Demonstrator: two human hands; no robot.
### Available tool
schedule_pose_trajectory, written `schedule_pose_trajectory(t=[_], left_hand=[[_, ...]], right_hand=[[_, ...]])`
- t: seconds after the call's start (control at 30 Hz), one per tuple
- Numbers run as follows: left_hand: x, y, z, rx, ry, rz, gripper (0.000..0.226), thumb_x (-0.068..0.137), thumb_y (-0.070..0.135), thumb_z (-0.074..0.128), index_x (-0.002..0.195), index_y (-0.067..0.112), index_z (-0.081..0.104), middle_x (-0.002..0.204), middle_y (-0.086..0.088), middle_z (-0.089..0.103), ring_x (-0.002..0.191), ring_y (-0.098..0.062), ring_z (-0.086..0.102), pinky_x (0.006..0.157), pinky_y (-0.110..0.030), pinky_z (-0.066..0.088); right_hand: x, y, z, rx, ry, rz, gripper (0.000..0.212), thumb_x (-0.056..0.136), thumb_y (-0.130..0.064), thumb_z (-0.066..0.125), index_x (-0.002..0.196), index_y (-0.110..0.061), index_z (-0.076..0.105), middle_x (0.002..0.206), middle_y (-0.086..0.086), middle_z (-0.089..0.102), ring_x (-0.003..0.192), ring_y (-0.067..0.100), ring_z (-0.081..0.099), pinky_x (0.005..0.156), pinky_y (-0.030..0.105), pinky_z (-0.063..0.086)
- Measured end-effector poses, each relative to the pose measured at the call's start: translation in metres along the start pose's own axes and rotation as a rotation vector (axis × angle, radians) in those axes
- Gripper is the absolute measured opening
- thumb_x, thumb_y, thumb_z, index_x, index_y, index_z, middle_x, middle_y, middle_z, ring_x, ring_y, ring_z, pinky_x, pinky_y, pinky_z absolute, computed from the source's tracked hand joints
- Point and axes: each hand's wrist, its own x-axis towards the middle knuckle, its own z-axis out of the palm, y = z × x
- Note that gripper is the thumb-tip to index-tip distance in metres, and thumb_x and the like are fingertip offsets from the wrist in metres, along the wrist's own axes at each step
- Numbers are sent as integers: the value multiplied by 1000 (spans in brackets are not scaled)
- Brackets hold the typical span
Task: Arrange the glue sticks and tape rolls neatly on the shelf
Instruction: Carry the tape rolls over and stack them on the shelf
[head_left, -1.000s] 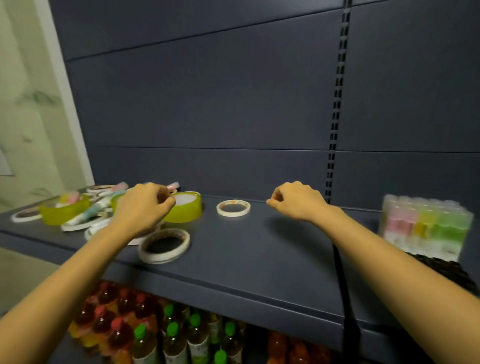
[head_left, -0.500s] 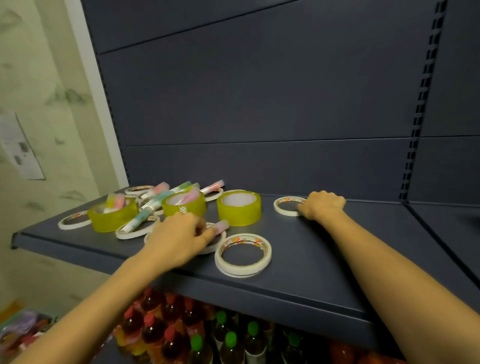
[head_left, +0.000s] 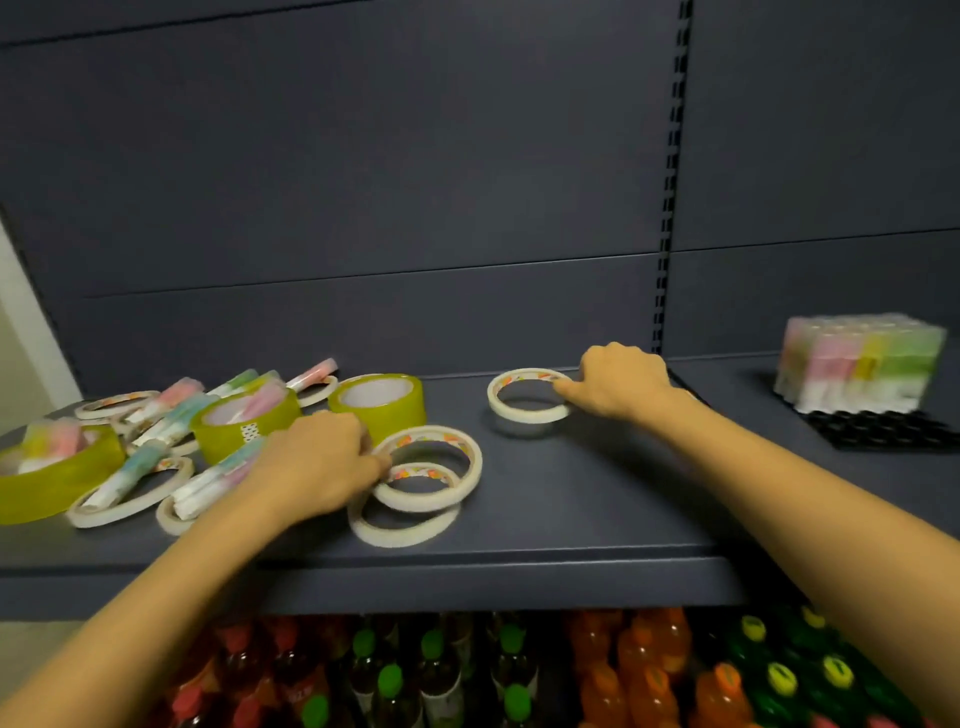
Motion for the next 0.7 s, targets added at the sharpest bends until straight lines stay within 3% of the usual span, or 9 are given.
schedule_pose_trajectory(t=[0.17, 0.3, 0.37, 0.43, 0.53, 0.6, 0.7], left_hand=[[18, 41, -21, -83, 56, 62, 42, 89, 39, 52, 51, 21, 48, 55, 2, 47, 72, -25, 54, 68, -33, 45], [32, 102, -24, -126, 73, 79, 28, 89, 42, 52, 76, 22, 66, 78, -4, 60, 78, -26, 54, 69, -31, 40], [34, 138, -21, -151, 83, 103, 28, 89, 41, 52, 82, 20, 69, 83, -5, 62, 80, -26, 54, 69, -31, 39], [33, 176, -19, -175, 73, 150, 30, 90, 39, 52, 83, 17, 71, 81, -6, 64, 77, -26, 57, 67, -30, 41], [27, 235, -17, -203, 66, 216, 32, 90, 38, 51, 81, 16, 72, 76, -6, 64, 70, -23, 56, 61, -28, 38], [20, 276, -15, -221, 71, 252, 33, 89, 39, 52, 80, 15, 72, 73, -6, 64, 68, -23, 56, 59, -27, 36], [6, 333, -12, -256, 66, 294, 36, 88, 40, 53, 73, 12, 70, 65, -4, 60, 69, -25, 56, 60, -28, 37]], right_hand=[[-35, 51, -31, -13, 63, 48, 41, 87, -50, 49, 70, -13, 54, 58, -1, 41, 65, 25, 47, 54, 25, 29], [-72, 105, -55, -49, 104, 91, 41, 87, -51, 49, 75, -14, 59, 58, 0, 39, 71, 28, 49, 49, 24, 26], [-93, 139, -67, -93, 144, 102, 40, 87, -52, 50, 77, -15, 59, 67, 2, 44, 78, 28, 52, 56, 26, 29], [-116, 173, -80, -105, 165, 143, 38, 85, -53, 51, 71, -18, 55, 72, 3, 44, 77, 27, 47, 63, 28, 32], [-149, 226, -97, -104, 129, 217, 43, 84, -53, 51, 65, -15, 59, 61, 3, 44, 70, 28, 46, 54, 27, 30], [-172, 262, -108, -146, 128, 251, 46, 84, -54, 51, 69, -13, 65, 59, 2, 47, 68, 26, 48, 50, 25, 28], [-204, 317, -122, -150, 149, 309, 41, 84, -51, 53, 75, -14, 68, 62, 2, 48, 71, 27, 49, 57, 27, 32]])
